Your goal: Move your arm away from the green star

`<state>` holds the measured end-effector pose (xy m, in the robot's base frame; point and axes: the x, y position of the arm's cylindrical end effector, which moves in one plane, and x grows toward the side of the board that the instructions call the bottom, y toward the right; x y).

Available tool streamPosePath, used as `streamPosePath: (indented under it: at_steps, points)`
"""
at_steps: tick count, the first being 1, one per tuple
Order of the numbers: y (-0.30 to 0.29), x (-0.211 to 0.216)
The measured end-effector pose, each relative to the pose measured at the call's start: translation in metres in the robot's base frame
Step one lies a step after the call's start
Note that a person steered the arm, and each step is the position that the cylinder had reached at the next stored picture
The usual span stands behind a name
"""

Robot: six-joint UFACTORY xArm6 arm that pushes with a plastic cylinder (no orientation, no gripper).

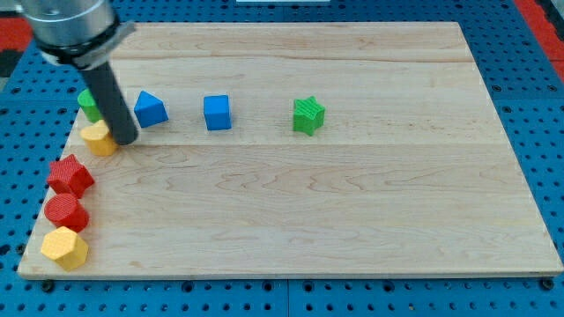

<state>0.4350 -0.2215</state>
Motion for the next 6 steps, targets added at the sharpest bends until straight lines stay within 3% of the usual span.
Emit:
streamPosePath:
  at_steps: [1, 2, 4, 5, 6]
  points:
    - [-0.009, 0.0]
    - [0.03, 0.003]
    - [0.237, -0.009]
    - [0.262, -0.001]
    - [0.286, 0.048]
